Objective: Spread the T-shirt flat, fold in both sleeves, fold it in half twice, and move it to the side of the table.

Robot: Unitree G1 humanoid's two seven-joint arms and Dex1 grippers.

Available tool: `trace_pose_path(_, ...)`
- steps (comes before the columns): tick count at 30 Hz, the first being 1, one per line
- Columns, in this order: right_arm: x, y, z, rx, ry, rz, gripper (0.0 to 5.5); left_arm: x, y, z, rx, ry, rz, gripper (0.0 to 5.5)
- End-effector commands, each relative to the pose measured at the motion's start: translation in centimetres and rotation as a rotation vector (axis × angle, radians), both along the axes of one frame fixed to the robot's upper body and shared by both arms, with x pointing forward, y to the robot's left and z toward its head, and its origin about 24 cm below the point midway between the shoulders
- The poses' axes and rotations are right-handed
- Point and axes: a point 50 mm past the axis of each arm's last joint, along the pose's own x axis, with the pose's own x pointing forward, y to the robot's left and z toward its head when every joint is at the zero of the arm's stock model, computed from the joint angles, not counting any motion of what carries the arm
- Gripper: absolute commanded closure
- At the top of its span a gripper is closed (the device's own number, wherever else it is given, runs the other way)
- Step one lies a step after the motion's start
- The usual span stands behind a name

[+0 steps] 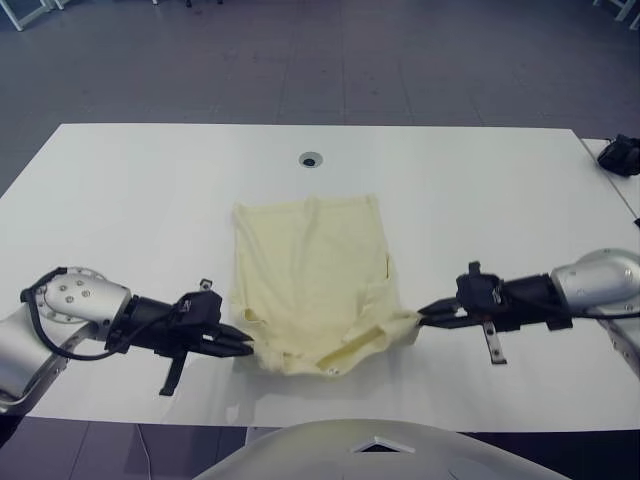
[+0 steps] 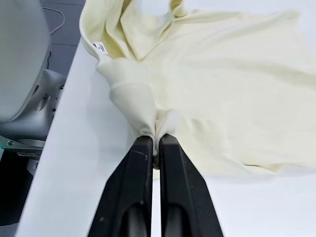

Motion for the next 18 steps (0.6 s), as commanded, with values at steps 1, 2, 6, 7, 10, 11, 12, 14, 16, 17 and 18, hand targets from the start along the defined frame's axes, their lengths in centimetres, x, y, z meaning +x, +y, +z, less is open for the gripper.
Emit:
trace_pose_path(1, 4.6, 1.1, 1.5, -0.014, -0.076, -0.019, 5.50, 2.4, 0.5, 1.1, 0.012, -0.079, 0.019, 5.48)
trace_pose_path(2, 5.5, 1.4, 1.8, -0.016, -0.089, -0.020, 5.50, 3.0, 0.6, 1.2, 0.013, -0.092, 0.027, 5.48)
trace_pose_path(6, 8.0, 2.4, 2.5, -0.014, -0.124, -0.014, 5.50, 5.3, 0.6, 1.7, -0.016, -0.145, 0.066, 5.48)
trace_pose_path(7, 8.5, 2.6, 2.6, -0.013, -0.131, -0.011, 5.50, 5.7, 0.5, 1.8, -0.025, -0.155, 0.071, 5.48)
trace_pose_path(10, 9.7, 3.0, 2.9, -0.008, -0.159, -0.010, 5.50, 7.2, 0.4, 2.7, -0.045, -0.195, 0.082, 5.48)
trace_pose_path(11, 10.1, 3.1, 3.0, -0.006, -0.170, -0.012, 5.50, 7.7, 0.5, 3.0, -0.049, -0.211, 0.088, 5.48)
trace_pose_path(12, 10.4, 3.2, 3.1, -0.002, -0.179, -0.016, 5.50, 8.2, 0.5, 3.3, -0.050, -0.223, 0.092, 5.48)
trace_pose_path(14, 11.1, 3.2, 3.4, 0.007, -0.195, -0.024, 5.50, 9.1, 0.7, 3.8, -0.047, -0.245, 0.100, 5.48)
trace_pose_path(16, 11.9, 3.2, 3.7, 0.014, -0.212, -0.038, 5.50, 9.8, 1.0, 3.9, -0.039, -0.256, 0.108, 5.48)
trace_pose_path(17, 12.3, 3.2, 3.7, 0.017, -0.219, -0.045, 5.50, 10.1, 1.2, 4.0, -0.036, -0.261, 0.114, 5.48)
trace_pose_path(18, 12.7, 3.3, 3.7, 0.017, -0.225, -0.055, 5.50, 10.5, 1.3, 4.0, -0.033, -0.266, 0.119, 5.48)
